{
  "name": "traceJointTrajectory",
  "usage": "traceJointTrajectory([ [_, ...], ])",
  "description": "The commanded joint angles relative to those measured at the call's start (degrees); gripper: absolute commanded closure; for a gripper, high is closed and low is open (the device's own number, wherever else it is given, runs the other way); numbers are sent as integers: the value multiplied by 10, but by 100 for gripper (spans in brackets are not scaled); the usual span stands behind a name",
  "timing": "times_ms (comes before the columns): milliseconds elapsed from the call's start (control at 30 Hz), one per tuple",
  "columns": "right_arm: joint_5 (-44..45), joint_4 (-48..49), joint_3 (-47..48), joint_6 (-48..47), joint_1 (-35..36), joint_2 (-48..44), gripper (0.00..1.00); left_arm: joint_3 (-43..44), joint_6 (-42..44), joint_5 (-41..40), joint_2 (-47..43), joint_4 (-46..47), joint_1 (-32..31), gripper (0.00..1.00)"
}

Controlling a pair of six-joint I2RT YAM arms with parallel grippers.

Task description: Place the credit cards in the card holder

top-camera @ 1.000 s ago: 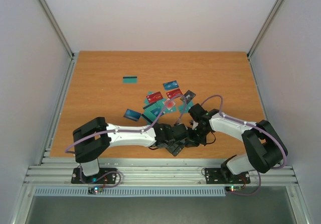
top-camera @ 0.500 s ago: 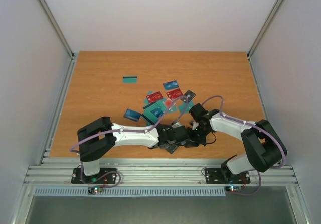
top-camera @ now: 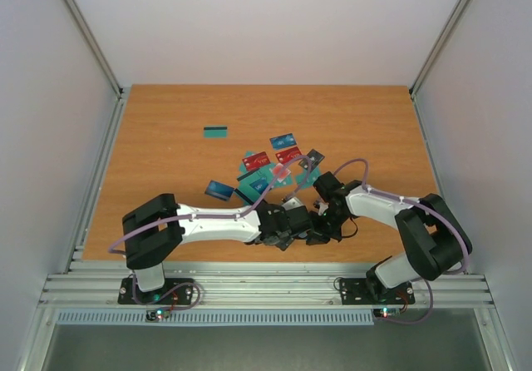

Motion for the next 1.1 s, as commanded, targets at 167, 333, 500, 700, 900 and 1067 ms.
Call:
traceJointTrajectory([
  [167, 1, -17, 12, -20, -3, 15, 99, 36, -8, -43, -10, -22, 5, 2],
  [333, 3, -22, 14, -24, -3, 15, 99, 35, -11, -43, -14, -24, 21, 4],
  [500, 5, -28, 15, -29, -4, 14, 99, 29, -12, -31, -22, -17, 40, 11],
  [700, 5, -29, 18, -33, -4, 17, 99, 26, -8, -11, -28, -7, 55, 23],
  [900, 6, -31, 20, -36, -6, 20, 99, 1, -4, 45, -46, 26, 79, 32],
  [1067, 5, -31, 23, -38, -9, 25, 99, -17, 4, 118, -54, 63, 93, 38],
])
